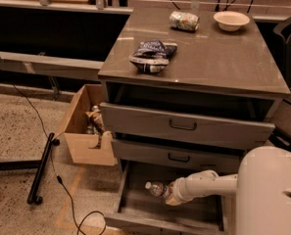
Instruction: Place water bottle into bottom drawer
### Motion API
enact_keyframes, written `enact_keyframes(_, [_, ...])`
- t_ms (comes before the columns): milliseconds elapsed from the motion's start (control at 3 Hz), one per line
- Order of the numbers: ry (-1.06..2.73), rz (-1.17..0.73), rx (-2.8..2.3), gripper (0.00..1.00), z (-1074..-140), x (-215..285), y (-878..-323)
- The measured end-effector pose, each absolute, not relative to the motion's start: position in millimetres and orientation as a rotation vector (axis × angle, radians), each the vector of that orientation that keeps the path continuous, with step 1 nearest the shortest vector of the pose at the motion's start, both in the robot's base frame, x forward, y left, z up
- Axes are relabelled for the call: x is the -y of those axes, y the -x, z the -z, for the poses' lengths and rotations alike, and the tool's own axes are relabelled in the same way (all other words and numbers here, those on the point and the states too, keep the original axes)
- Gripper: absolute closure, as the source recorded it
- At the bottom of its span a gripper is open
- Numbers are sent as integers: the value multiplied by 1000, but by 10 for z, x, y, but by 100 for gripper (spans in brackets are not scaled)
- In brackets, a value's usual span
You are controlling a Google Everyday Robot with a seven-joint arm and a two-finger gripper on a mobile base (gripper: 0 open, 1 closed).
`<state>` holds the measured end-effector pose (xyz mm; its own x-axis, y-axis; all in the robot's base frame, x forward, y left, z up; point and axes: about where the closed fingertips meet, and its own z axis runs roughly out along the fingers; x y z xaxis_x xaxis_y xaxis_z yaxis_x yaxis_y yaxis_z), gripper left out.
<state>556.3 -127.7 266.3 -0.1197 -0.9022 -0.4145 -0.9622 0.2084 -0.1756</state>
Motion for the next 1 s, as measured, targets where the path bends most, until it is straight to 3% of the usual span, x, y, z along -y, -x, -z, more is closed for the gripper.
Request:
enact_keyframes(667, [1707, -225, -2110, 100, -2250, 1062, -5642])
enact_keyframes(1000, [1685, -212, -2107, 84, -2117, 1031, -5720])
